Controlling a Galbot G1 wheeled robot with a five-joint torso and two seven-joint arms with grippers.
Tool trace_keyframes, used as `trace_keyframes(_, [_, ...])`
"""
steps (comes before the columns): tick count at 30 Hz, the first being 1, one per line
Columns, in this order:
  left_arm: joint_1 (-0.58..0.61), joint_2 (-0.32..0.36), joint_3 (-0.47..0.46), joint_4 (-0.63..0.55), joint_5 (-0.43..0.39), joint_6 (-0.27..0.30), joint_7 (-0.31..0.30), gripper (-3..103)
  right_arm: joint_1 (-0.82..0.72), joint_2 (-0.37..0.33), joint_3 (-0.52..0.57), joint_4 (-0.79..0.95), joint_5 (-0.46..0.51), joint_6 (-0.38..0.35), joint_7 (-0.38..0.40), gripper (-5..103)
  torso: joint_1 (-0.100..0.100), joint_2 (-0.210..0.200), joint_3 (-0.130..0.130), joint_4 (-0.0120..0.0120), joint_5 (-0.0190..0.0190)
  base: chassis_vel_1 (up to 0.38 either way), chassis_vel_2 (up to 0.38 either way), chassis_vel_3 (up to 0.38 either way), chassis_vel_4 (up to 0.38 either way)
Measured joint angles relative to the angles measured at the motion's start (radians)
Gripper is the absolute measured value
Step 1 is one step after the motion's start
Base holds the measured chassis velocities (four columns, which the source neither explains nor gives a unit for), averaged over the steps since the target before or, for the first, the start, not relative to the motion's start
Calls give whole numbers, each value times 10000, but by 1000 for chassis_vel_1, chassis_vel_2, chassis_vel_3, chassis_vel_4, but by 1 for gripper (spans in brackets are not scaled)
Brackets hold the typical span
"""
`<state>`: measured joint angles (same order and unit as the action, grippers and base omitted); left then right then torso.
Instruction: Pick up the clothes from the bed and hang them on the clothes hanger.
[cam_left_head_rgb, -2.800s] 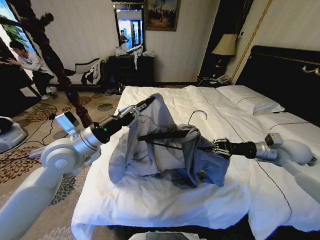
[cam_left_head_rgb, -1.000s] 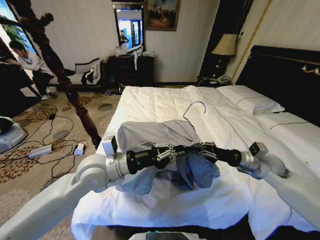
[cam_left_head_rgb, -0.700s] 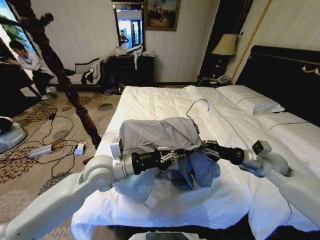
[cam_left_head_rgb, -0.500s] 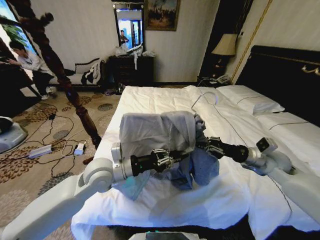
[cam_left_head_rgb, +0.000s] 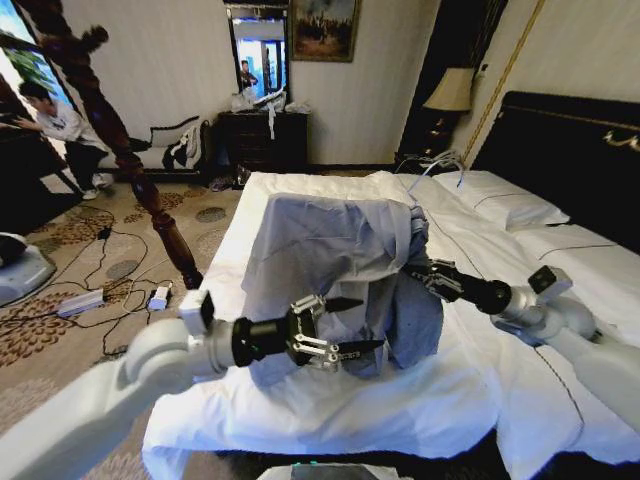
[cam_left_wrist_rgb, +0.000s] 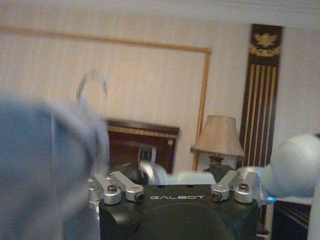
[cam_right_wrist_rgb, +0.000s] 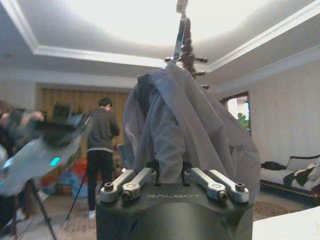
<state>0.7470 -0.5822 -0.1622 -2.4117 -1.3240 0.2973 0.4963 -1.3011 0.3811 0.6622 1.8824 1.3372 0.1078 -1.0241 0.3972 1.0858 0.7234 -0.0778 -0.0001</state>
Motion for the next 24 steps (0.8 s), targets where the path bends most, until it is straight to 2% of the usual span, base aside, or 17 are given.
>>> trace_keyframes(1, [0,0,0,0,0,0,0,90,0,0,0,0,0,0,0,16,0,0,0,0,0,0,0,0,0])
trace_keyframes(4, [-2054,434,201,920,-108,-174,476,100,17,31,-133,-93,-809,-43,-643,16,1,0,0,-4,1,0,0,0,0])
trace_keyframes(6, [-2411,547,273,1172,-18,-200,680,100,23,68,-162,-107,-1022,-58,-795,16,1,0,1,-4,1,0,0,0,0])
trace_keyframes(9, [-3246,1047,578,2031,574,-285,1612,100,0,209,-215,-110,-1729,-69,-1173,16,1,0,0,-1,4,0,0,0,0])
trace_keyframes(12, [-3292,1214,748,2388,1070,-319,2228,100,-9,255,-215,-110,-2124,-49,-1323,16,1,0,0,2,1,0,0,0,0])
trace_keyframes(15, [-3074,1265,1111,2924,2336,-360,3339,100,-9,306,-197,-73,-2634,21,-1432,16,1,0,1,1,-1,0,0,0,0])
trace_keyframes(17, [-3029,1250,1184,3002,2535,-363,3487,100,-6,322,-191,-63,-2715,33,-1437,16,1,0,1,1,-1,0,0,0,0])
trace_keyframes(21, [-2918,1054,1728,3218,3309,-358,4192,100,-59,461,-198,79,-3260,101,-1446,16,1,0,0,-1,-1,0,0,0,0])
trace_keyframes(24, [-2913,961,1894,3278,3640,-342,4361,100,-72,485,-229,158,-3396,110,-1434,16,1,0,0,-2,3,0,0,0,0])
